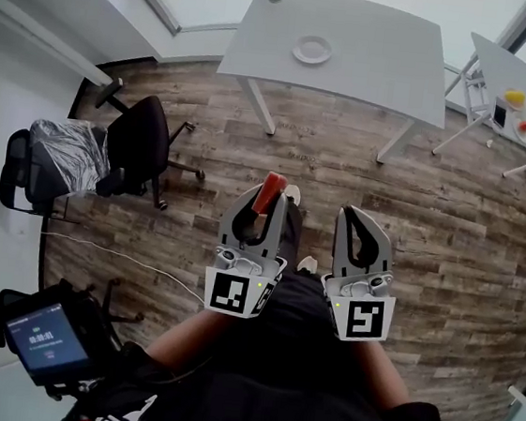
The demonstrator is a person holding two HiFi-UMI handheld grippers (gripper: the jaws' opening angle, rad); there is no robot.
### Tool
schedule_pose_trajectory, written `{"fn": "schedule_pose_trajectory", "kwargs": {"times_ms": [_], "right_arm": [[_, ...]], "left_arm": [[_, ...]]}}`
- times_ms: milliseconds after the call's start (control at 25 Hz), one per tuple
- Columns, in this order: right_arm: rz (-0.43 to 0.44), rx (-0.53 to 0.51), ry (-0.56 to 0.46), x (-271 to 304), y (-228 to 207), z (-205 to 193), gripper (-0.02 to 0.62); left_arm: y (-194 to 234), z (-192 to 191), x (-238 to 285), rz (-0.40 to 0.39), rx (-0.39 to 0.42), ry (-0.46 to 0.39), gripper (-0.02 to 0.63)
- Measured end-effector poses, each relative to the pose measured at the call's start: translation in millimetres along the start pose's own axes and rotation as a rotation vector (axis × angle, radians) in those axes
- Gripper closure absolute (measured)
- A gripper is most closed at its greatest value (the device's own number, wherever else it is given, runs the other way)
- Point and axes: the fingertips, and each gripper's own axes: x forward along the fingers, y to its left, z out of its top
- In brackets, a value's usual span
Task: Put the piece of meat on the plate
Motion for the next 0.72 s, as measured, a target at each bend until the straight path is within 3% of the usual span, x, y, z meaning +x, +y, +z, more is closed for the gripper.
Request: {"fn": "schedule_pose_trajectory", "kwargs": {"times_ms": [400,720], "right_arm": [[-0.035,-0.021,0.027,38.3,-32.6,-12.4,0.591],[-0.076,-0.042,0.042,116.5,-66.7,-23.4,0.591]], "left_arm": [[12.5,-10.1,54.0,-0.040,-0.012,-0.002,0.512],[56.0,-23.9,131.4,-0.075,-0.034,0.007,0.512]]}}
